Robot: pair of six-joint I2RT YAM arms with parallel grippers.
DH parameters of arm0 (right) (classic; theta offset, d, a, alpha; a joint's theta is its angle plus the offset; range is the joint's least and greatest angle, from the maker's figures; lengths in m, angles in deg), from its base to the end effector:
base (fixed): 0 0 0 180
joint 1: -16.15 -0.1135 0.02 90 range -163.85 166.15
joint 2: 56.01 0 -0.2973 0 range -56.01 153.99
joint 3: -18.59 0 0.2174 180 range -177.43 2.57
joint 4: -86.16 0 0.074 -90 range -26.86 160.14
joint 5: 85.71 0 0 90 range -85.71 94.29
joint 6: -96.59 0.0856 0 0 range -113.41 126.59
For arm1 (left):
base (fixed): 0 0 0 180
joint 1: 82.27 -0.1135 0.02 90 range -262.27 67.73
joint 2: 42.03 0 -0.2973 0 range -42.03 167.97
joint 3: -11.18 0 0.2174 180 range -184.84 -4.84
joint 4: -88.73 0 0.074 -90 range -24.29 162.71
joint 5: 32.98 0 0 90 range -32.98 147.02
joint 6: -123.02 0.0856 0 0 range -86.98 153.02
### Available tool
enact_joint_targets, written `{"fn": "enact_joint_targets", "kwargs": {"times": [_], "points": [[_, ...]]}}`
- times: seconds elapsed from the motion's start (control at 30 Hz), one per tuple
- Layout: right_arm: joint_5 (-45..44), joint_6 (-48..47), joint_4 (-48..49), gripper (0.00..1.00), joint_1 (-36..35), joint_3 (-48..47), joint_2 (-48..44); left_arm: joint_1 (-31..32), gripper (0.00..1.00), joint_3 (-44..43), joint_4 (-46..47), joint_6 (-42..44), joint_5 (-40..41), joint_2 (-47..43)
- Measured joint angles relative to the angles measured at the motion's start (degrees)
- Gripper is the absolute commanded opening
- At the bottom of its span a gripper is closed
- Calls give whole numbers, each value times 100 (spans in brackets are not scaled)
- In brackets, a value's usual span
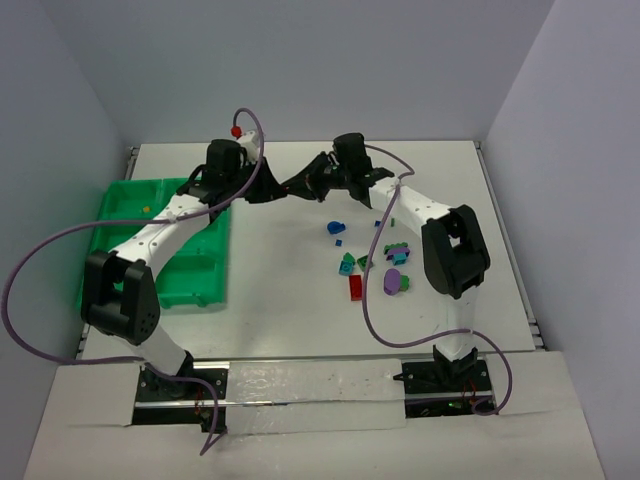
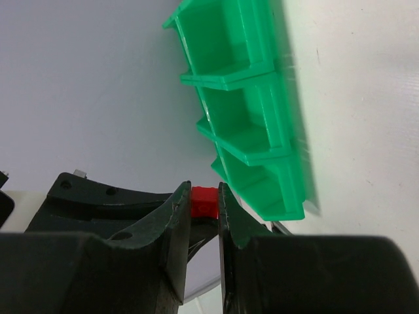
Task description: Sort the legos into containers by color
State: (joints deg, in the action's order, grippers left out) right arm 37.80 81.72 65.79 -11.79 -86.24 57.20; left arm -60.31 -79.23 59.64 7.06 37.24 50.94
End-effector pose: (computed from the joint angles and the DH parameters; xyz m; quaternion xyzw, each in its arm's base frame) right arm 0.4016 0.2665 0.2851 0.1952 0.8139 0.5362 0.1092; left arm 0.3454 -0.1705 0.3196 0.0537 0.8626 -0.3321 0.3780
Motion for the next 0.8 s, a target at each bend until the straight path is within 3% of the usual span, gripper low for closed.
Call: {"fn": "enact_joint_targets", "kwargs": {"times": [0.03,0.07,0.17,0.23,0.37,0.5,0.8], "points": [[4,5,43,26,-1,17,0,-7,0,0,0,-3,-5,3],[10,5,59,49,-1,26,0,-15,0,0,1,-2,-18,5],[85,2,76,80,-2,42,-5,-51,0,0,16,15,-47,6],[163,-64,84,90,-5,68,-12,-116,0,7,18,89,-59,-5],[217,-368,4,93,53,115,-65,-382,0,241,-141,569,-175,-288],[169,-1474,-457,94,287,103,-248,-1042,0,631,-826,1368,-582,-979],[-801,-4868,-2184,94,612,225,-1224,-4147,0,743,-2447,3277,-699,-1909]]}}
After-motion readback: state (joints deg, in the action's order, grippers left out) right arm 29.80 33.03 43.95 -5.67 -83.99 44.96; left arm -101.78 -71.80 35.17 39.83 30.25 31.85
